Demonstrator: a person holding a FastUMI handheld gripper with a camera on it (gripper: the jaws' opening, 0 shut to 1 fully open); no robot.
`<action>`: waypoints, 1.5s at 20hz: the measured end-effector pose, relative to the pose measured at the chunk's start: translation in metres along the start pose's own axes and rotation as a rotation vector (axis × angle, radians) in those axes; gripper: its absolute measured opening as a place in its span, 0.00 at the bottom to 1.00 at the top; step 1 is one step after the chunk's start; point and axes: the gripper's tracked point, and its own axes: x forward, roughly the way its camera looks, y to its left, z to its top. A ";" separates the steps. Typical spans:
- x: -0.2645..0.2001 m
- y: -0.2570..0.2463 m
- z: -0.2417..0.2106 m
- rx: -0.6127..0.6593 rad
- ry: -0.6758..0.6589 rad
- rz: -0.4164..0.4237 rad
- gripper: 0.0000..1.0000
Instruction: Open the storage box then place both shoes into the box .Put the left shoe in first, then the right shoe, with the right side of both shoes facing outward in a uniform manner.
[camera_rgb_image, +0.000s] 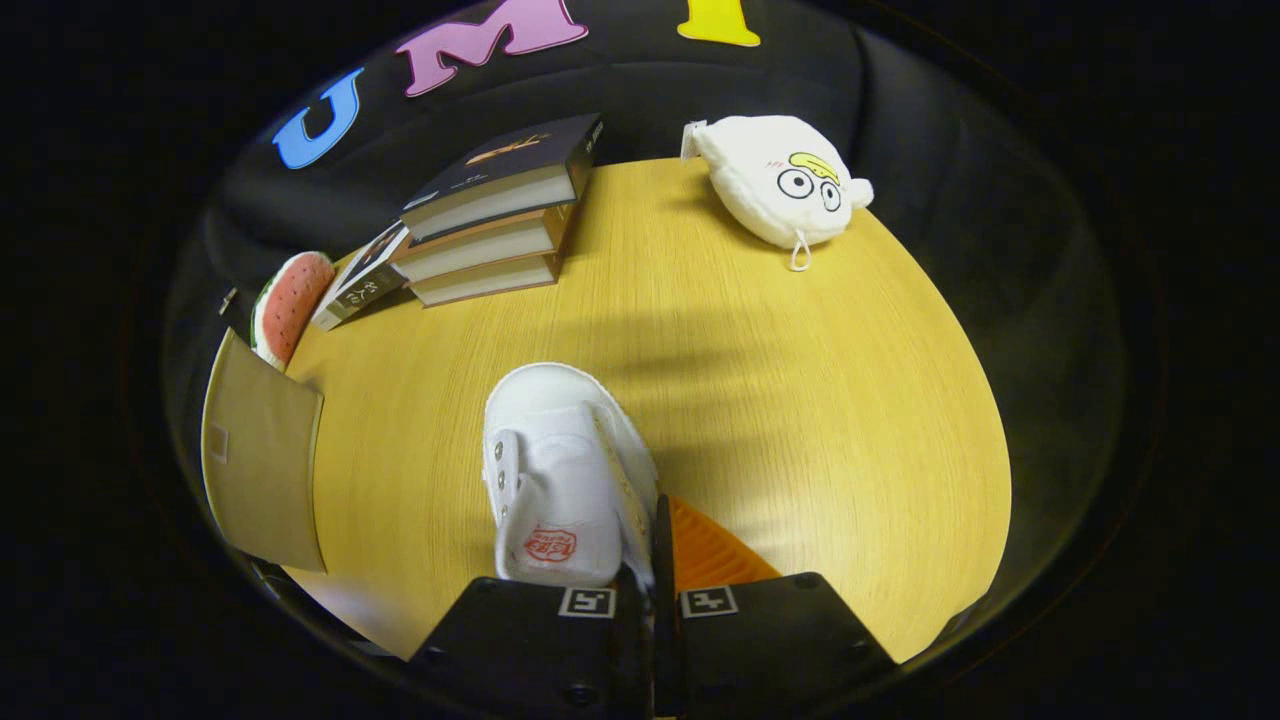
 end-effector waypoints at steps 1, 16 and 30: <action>-0.002 -0.001 -0.002 0.029 0.019 -0.002 0.07; -0.146 0.113 0.058 0.152 -0.114 -0.016 0.05; -0.174 0.385 0.047 0.117 -0.096 0.186 0.05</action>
